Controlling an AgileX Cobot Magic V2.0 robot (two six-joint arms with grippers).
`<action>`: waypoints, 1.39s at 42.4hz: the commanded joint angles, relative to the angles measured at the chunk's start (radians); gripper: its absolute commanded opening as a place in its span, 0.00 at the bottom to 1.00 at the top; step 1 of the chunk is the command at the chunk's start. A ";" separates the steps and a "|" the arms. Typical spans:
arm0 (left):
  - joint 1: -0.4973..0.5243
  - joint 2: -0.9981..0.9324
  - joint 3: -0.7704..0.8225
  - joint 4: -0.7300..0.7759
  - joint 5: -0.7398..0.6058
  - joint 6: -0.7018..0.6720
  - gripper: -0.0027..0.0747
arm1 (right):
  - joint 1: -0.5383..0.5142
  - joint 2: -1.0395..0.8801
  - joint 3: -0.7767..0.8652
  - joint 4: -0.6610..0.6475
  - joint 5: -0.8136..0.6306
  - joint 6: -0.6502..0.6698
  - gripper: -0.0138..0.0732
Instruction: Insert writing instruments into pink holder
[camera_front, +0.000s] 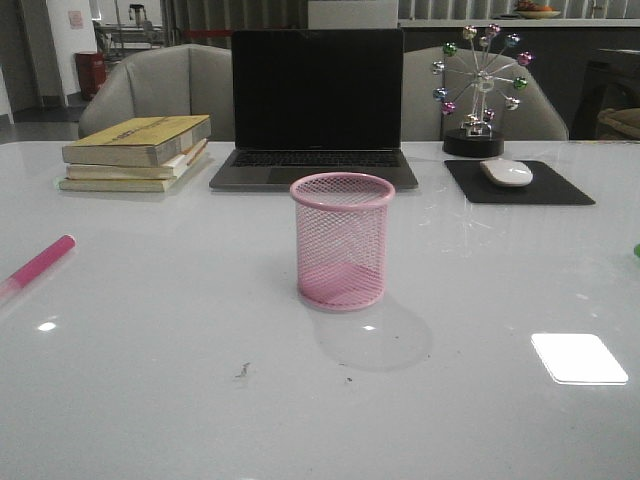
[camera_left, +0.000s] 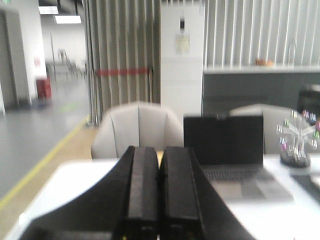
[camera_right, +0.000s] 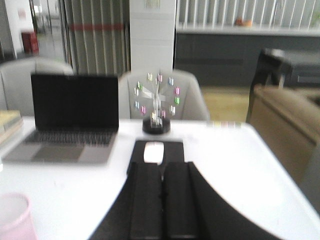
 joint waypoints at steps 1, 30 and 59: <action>0.001 0.072 -0.028 -0.024 0.006 -0.008 0.15 | 0.004 0.077 -0.033 -0.008 0.028 -0.005 0.22; -0.015 0.338 0.096 -0.020 0.075 0.020 0.51 | 0.004 0.458 0.044 -0.008 0.158 -0.005 0.49; -0.414 0.408 0.094 0.011 0.053 0.020 0.81 | -0.088 1.213 -0.441 0.003 0.213 0.002 0.72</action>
